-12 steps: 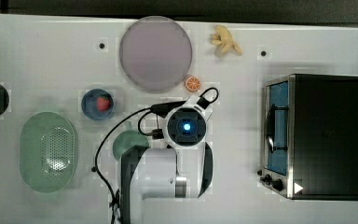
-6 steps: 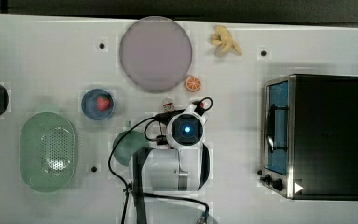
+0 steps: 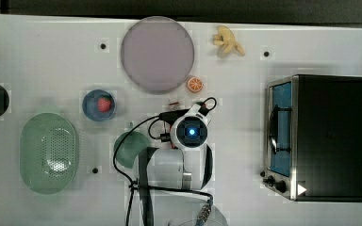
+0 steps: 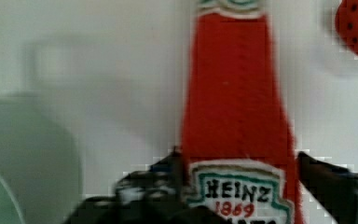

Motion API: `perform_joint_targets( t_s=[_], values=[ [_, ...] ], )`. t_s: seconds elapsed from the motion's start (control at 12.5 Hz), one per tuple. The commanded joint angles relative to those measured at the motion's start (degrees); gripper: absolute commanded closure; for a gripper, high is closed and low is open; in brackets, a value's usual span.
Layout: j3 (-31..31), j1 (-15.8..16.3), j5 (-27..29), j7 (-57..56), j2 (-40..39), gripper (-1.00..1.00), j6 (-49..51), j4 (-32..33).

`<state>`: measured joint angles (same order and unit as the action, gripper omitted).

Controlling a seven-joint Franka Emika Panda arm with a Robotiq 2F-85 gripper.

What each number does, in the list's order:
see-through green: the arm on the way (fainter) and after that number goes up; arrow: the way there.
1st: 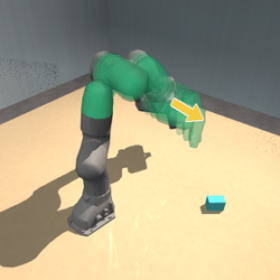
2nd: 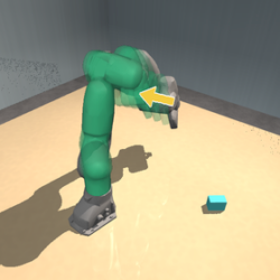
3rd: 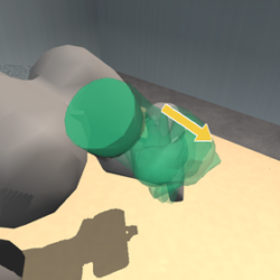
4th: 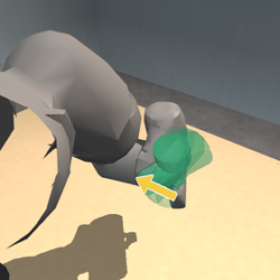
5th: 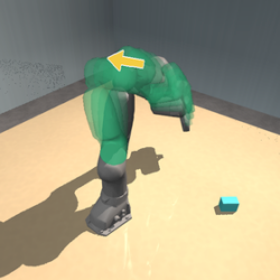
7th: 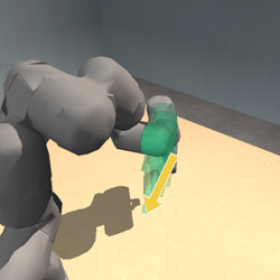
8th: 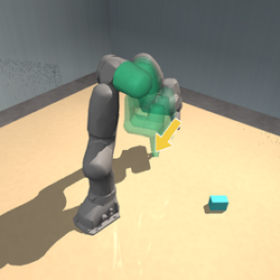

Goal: Pick Ketchup from the table and place it in strainer.

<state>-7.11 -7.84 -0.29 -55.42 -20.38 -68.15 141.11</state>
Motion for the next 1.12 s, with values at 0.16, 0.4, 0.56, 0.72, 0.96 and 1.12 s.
perform_joint_targets(
  t_s=[0.16,0.4,0.56,0.72,0.96,1.12],
  values=[
    [-0.76,0.21,-0.01,-1.9,1.11,-0.2,-0.83,-1.72],
    [-0.81,0.22,0.0,-1.86,6.57,-0.2,2.27,-2.85],
    [-1.35,0.25,0.0,-1.7,12.4,-0.2,9.84,-4.73],
    [-2.16,0.4,0.02,-1.44,17.97,-0.2,21.54,-8.31],
    [-3.85,0.62,0.17,-0.2,23.29,-0.2,39.12,-15.76],
    [-6.13,1.05,1.49,1.23,24.47,-0.2,46.33,-20.19]
  ],
)
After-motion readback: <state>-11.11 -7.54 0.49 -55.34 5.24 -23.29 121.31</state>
